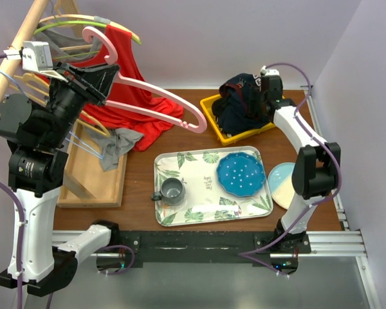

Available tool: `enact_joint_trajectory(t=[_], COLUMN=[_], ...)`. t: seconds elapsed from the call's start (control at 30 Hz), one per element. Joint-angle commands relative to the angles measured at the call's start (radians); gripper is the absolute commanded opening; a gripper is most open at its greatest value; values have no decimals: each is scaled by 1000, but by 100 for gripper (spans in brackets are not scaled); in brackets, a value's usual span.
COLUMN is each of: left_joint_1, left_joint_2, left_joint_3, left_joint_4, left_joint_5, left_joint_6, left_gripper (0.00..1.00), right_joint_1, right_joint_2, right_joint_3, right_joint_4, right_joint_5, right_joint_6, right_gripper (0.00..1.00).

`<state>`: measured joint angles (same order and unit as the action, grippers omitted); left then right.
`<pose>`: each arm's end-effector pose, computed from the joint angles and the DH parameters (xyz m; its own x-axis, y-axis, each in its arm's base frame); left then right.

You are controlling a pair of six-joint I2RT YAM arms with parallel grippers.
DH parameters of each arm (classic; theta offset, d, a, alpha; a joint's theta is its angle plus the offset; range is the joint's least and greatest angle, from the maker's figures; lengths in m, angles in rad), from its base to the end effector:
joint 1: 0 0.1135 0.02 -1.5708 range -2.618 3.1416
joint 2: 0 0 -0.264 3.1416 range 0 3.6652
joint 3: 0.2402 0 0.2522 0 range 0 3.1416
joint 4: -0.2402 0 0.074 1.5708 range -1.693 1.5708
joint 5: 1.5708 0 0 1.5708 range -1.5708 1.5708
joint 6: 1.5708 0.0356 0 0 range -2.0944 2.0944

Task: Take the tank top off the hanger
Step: Place the tank top in the bin.

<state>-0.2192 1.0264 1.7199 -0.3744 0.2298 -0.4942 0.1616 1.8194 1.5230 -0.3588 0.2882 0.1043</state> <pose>0.1314 -0.0376 0.5762 0.0690 -0.4885 -0.8698 0.5175 0.7629 -0.3875 0.4186 0.0580 0.2893 -0.5910 0.0048 -0.8067 0.1304 0.9874 -0.0897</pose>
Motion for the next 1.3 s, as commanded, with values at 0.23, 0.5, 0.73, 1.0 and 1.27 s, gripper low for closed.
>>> enact_joint_trajectory(t=[0.23,0.5,0.73,1.0,1.27], left_joint_1=[-2,-2,-2,-2,-2], left_joint_2=[9,4,38,74,72], left_joint_3=[3,-46,-28,7,32], left_joint_4=[52,49,23,-24,-70], left_joint_5=[28,26,34,28,-73], left_joint_6=[8,29,111,170,258], left_gripper=[0,0,0,0,0], right_joint_1=[4,33,39,38,44], right_joint_2=[182,460,440,279,34], right_joint_3=[291,436,241,206,197], right_joint_4=[277,-31,70,107,-16], right_joint_5=[-201,-258,-265,-239,-213], right_joint_6=[147,199,227,239,224], right_gripper=[67,46,54,53,57])
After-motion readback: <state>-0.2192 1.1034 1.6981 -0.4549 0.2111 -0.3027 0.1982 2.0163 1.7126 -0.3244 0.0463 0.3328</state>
